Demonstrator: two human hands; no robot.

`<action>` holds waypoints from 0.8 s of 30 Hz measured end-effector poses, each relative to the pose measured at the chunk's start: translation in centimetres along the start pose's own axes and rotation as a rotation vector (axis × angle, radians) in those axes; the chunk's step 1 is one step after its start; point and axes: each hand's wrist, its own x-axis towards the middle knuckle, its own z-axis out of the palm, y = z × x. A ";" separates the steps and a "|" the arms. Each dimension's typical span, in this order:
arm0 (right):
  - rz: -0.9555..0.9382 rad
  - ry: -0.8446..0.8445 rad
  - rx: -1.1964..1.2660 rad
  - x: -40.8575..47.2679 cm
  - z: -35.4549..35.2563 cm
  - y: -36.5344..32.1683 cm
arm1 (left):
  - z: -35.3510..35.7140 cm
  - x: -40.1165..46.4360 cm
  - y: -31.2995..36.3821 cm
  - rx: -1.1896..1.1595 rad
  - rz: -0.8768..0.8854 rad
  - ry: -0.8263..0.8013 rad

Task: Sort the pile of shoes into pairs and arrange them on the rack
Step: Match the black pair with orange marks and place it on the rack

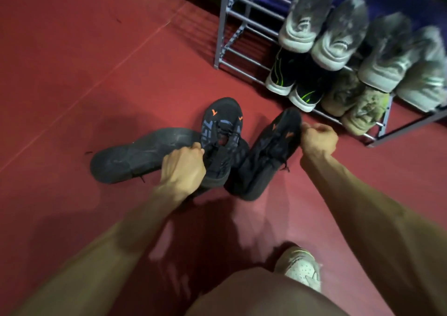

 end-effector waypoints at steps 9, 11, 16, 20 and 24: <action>0.091 -0.322 -0.460 -2.4 -0.6 7.0 | 3.5 0.4 3.5 -0.054 0.029 -0.097; 0.088 -0.316 -0.570 -2.5 -0.4 7.1 | 4.5 0.0 3.8 -0.018 -0.011 -0.137; 0.038 -0.395 -0.758 -1.5 -0.5 7.4 | 5.1 0.0 4.1 0.001 -0.061 -0.136; -0.099 -0.481 -0.794 -2.1 -0.9 7.1 | 4.7 0.7 4.0 -0.045 -0.070 -0.189; -0.214 -0.417 -0.773 -3.4 -1.7 6.1 | 3.6 1.4 4.4 -0.088 -0.066 -0.150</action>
